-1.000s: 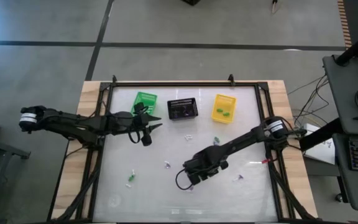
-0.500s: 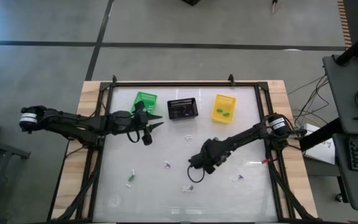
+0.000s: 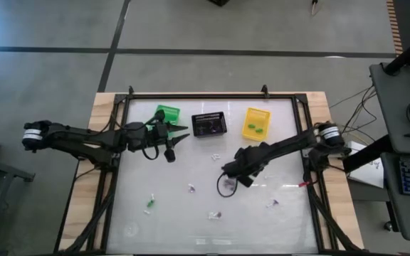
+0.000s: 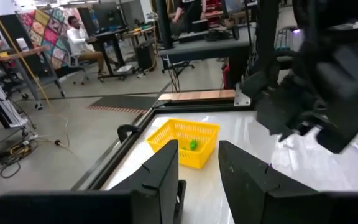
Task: Sort Halloween decoration
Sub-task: Put the white bone toy into the green basket
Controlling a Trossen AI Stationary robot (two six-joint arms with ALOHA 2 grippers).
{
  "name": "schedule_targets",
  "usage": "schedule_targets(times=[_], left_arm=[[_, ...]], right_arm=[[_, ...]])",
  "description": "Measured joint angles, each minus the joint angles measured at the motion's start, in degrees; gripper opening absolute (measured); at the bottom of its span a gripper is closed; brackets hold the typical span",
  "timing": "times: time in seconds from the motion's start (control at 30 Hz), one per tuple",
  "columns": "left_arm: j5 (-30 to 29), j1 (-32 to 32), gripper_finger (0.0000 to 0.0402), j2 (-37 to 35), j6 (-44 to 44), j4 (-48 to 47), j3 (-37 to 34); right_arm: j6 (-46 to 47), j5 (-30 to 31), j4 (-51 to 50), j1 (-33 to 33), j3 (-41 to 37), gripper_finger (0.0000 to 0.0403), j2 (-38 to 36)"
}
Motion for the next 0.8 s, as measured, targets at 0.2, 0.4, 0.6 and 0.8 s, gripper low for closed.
schedule_targets(times=[0.2, 0.4, 0.6, 0.8], left_arm=[[-0.07, 0.05, 0.0098, 0.0, 0.0, 0.3, 0.09], [-0.13, 0.15, 0.0098, 0.0, 0.0, 0.35, 0.09], [-0.15, 0.15, 0.0098, 0.0, -0.01, 0.34, 0.09], [-1.13, 0.15, 0.0098, 0.0, 0.0, 0.28, 0.09]], right_arm=[[-4.44, -0.6, 4.04, -3.81, -9.92, 0.0084, -10.36], [-0.29, -6.34, 9.59, -9.88, -21.03, 0.008, -21.57], [9.29, -14.11, 22.22, -11.41, -30.14, 0.0106, -29.29], [16.51, -14.87, 22.59, -8.68, -32.48, 0.0144, -30.18]])
